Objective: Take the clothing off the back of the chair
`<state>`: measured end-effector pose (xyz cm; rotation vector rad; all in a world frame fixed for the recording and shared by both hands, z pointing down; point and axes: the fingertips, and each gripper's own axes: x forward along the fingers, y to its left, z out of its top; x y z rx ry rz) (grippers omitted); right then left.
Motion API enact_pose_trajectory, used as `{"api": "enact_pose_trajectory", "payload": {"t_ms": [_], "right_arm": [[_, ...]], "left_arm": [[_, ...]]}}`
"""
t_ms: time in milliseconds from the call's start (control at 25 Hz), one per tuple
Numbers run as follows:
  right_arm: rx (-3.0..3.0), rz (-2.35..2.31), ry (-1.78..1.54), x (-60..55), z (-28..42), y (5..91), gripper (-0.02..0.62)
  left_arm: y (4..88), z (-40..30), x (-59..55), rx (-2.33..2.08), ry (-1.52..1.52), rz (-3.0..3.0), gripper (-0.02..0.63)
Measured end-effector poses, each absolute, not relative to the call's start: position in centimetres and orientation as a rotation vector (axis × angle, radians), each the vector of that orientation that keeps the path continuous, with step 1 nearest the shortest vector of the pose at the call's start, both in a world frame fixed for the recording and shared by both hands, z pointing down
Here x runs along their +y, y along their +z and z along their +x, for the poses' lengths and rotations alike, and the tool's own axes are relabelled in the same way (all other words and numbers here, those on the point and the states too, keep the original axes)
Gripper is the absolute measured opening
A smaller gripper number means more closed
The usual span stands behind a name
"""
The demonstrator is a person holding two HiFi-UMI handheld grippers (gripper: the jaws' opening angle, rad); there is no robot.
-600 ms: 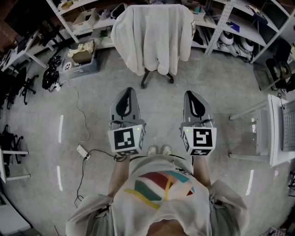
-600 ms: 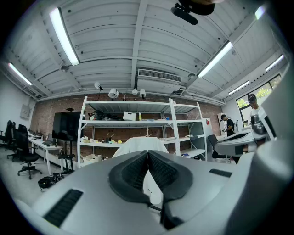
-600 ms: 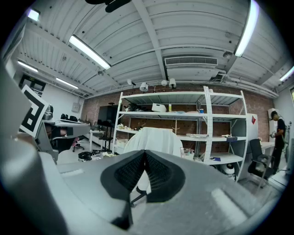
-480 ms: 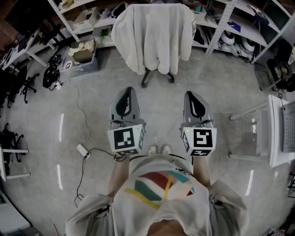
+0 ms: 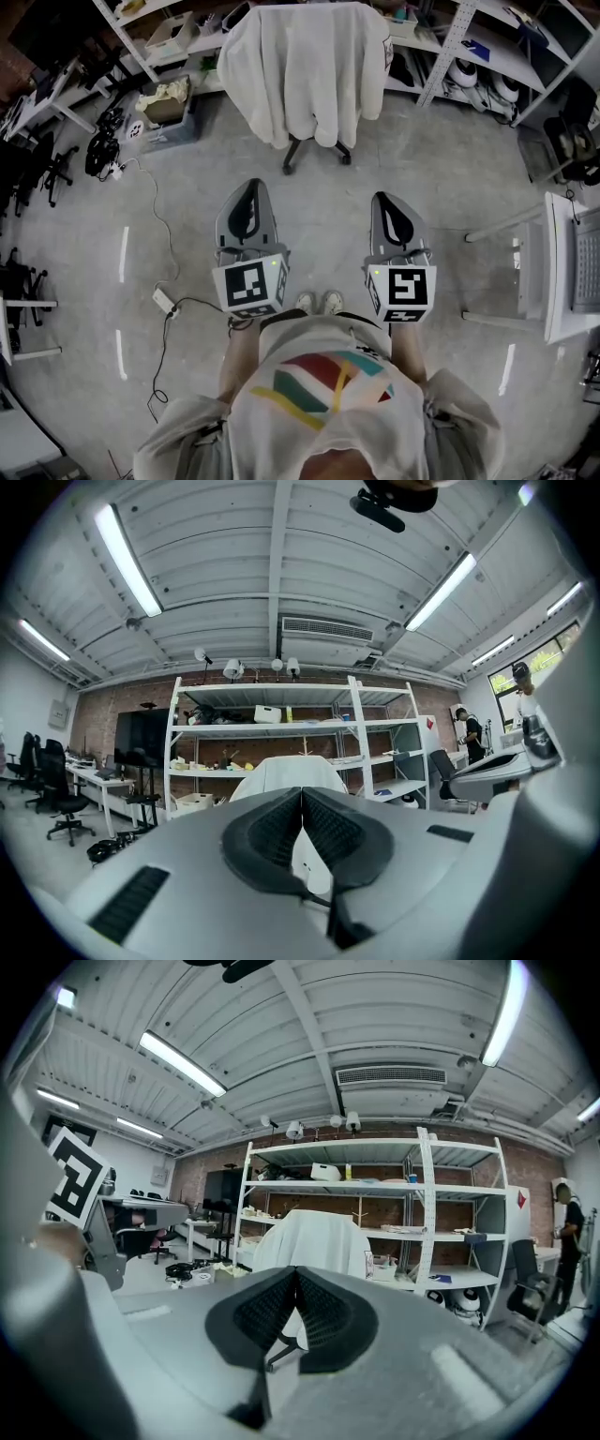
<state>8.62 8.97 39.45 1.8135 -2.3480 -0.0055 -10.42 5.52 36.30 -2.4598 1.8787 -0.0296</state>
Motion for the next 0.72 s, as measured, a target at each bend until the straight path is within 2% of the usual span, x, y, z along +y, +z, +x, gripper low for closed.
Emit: {"api": "enact_pose_trajectory", "payload": {"t_ms": [280, 720], "right_arm": [[-2.408, 1.856, 0.029, 9.1, 12.1, 39.7, 0.005], [-2.471, 1.775, 0.068, 5.8, 12.7, 40.9, 0.005]], "left_arm": [[36.3, -10.2, 5.6, 1.959, -0.015, -2.391, 0.014], [37.3, -9.3, 3.0, 1.991, -0.049, -2.366, 0.014]]}}
